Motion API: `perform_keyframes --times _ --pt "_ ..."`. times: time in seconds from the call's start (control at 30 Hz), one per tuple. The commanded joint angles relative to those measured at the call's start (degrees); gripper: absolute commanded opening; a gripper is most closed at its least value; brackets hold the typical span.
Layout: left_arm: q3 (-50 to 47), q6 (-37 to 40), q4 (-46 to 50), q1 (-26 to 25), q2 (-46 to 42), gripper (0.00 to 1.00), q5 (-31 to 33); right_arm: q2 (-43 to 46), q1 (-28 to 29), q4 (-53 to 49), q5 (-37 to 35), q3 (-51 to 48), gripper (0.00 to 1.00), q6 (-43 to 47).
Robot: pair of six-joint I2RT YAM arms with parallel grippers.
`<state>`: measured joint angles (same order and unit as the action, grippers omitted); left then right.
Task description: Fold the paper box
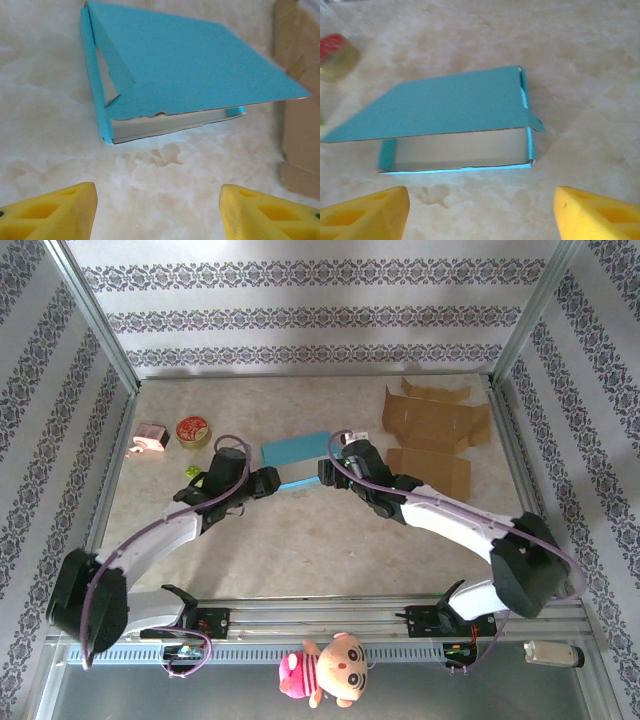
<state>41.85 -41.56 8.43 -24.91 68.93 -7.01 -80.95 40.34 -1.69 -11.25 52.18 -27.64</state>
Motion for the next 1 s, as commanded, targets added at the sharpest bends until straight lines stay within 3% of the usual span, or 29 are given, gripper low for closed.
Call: perform_keyframes --times 0.0,0.07,0.17,0.3,0.47,0.53,0.63,0.73,0.97 --pt "1.55 -5.41 4.79 -0.58 -5.37 0.64 3.86 1.54 -4.65 -6.3 8.04 4.3 0.76 -4.47" --pt "3.65 -8.29 6.53 1.45 -4.64 0.64 3.81 -2.35 -9.09 -12.12 15.12 10.3 0.7 -7.45" --pt "6.48 -11.15 4.11 6.71 1.36 0.64 -3.58 -11.38 -13.88 -21.41 24.63 22.18 0.65 -5.38" --pt "9.31 -15.2 -3.47 11.79 10.88 0.61 -13.55 -23.48 -17.28 -31.06 29.17 36.2 0.57 -3.26" --pt "12.08 -14.87 -5.52 13.22 17.85 0.61 -15.28 -33.2 -18.94 -36.34 35.82 44.58 0.48 -3.38" --pt "12.31 -15.18 -6.87 13.31 20.24 0.56 -16.4 -35.4 -18.8 -36.76 38.05 45.85 0.42 -2.45" --pt "12.14 -15.64 -9.06 13.38 22.91 0.45 -17.95 -36.94 -18.65 -36.26 38.63 45.49 0.32 -2.24" --pt "11.61 -15.66 -10.2 13.35 24.36 0.35 -18.23 -37.61 -18.63 -35.94 37.05 44.2 0.3 -2.14" --pt "10.71 -14.26 -11.66 13.37 28.27 0.24 -18.5 -38.22 -17.0 -33.39 30.35 39.47 0.22 1.29"
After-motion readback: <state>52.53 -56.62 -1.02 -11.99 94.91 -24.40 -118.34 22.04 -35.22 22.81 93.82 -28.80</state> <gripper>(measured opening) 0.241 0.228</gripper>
